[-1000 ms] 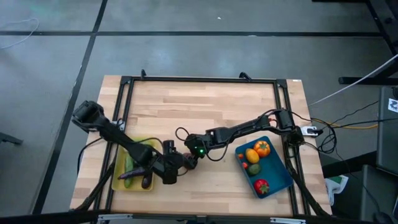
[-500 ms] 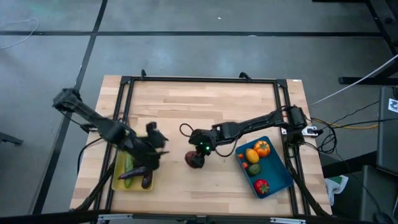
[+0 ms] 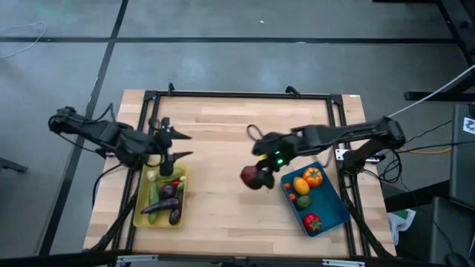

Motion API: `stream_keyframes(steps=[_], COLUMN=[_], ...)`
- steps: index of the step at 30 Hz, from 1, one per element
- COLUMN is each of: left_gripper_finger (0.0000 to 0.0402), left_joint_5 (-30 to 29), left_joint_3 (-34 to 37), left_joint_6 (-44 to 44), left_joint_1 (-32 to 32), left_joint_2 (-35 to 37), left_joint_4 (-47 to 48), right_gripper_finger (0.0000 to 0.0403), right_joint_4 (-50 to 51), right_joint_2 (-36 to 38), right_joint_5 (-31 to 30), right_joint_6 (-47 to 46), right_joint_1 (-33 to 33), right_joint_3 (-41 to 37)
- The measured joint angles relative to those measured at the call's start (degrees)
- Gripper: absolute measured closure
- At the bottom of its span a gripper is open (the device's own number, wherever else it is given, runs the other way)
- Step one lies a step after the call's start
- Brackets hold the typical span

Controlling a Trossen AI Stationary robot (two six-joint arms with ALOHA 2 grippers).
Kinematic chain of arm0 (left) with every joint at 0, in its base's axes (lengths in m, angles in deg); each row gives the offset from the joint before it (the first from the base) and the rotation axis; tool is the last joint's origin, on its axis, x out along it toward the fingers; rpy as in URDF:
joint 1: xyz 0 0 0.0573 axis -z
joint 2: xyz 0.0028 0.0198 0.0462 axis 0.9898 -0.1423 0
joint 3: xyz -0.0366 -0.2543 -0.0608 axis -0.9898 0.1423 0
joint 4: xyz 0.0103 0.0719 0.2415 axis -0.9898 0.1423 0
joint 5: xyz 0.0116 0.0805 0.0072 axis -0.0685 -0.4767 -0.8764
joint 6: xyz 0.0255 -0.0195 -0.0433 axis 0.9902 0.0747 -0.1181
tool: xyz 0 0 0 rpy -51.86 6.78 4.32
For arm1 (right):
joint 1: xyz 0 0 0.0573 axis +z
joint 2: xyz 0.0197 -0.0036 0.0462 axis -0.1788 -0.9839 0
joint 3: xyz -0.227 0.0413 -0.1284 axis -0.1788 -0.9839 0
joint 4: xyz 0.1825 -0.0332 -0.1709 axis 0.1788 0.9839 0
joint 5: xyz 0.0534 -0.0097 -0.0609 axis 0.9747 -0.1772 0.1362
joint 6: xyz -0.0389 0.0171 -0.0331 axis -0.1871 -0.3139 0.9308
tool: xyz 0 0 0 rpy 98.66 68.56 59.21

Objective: Sort produce into baskets
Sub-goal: Put the apple into the blue bin

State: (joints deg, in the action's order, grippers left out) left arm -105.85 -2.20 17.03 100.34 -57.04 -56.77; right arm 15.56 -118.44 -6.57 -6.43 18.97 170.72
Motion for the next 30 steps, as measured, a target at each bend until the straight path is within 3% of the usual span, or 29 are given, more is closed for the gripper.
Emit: stream_keyframes(steps=[5,11,20,30], left_gripper_finger=[0.0167,0.0167,0.0167,0.0167], left_joint_5=[5.7,6.3,6.4,6.3], left_joint_3=[7.7,15.7,23.1,28.3], left_joint_6=[2.4,2.7,2.6,3.8], left_joint_1=[-5.9,-10.7,-13.5,-13.7], left_joint_2=[7.7,15.9,29.7,43.4], left_joint_4=[-7.3,-11.8,-12.6,-12.4], right_gripper_finger=[0.0102,0.0102,0.0102,0.0102], right_joint_4=[11.2,27.2,29.7,33.5], right_joint_2=[5.8,6.9,6.8,6.7], right_joint_5=[-3.8,-9.5,-9.8,-5.3], right_joint_6=[1.9,1.8,-3.2,-10.2], right_joint_1=[1.6,7.5,15.6,21.1], right_joint_3=[0.0,0.0,-8.1,-17.5])
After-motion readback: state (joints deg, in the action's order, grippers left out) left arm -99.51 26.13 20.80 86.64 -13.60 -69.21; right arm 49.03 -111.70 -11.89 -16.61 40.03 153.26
